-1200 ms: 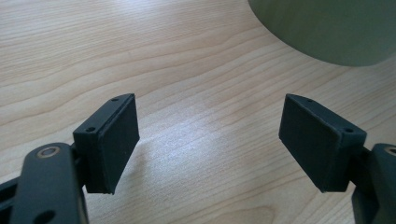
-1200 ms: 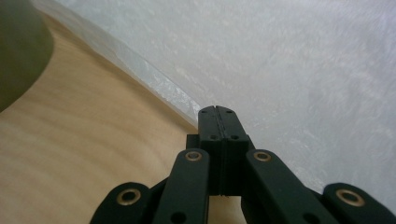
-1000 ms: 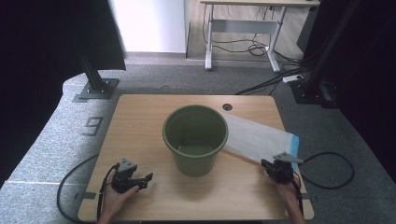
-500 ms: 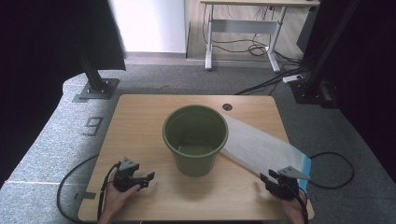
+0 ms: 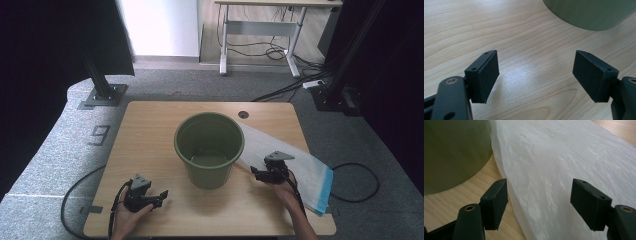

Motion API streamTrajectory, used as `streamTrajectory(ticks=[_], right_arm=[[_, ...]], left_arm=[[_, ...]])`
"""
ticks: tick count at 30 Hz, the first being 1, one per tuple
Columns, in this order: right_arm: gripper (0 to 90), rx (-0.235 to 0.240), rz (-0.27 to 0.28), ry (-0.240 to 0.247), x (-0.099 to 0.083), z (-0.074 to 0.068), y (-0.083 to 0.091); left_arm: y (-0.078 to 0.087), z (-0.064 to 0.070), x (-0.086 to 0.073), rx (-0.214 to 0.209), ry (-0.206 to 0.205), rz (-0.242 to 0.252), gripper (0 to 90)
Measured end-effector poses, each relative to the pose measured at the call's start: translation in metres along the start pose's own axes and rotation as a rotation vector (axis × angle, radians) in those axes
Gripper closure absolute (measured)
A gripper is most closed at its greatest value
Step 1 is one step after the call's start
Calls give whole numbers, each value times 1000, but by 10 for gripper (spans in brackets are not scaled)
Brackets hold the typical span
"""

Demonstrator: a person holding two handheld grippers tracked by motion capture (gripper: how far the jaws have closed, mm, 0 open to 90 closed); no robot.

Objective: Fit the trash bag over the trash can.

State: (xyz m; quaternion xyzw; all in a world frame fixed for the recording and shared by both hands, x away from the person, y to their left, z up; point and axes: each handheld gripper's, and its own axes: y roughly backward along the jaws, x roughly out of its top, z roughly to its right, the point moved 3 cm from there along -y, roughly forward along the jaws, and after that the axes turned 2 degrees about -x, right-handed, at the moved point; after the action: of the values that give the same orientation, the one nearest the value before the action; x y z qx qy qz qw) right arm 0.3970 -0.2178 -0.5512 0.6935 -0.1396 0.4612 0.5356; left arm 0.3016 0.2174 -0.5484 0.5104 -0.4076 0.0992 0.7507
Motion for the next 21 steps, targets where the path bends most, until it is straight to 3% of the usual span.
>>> streamTrajectory(ticks=[2, 8, 14, 20, 21], right_arm=[[295, 16, -19, 17, 5, -3, -13], [321, 37, -46, 49, 6, -11, -26], [517, 40, -58, 82, 5, -14, -32], [536, 62, -72, 82, 4, -15, -32], [671, 62, -64, 80, 3, -15, -31]], left_arm=[[0, 1, 0, 3, -8, -6, 208], [-1, 1, 1, 16, -24, -12, 209], [-3, -1, 3, 8, -17, -8, 210], [-8, 1, 8, -9, -28, -12, 212], [-9, 1, 8, -10, -32, -14, 212]])
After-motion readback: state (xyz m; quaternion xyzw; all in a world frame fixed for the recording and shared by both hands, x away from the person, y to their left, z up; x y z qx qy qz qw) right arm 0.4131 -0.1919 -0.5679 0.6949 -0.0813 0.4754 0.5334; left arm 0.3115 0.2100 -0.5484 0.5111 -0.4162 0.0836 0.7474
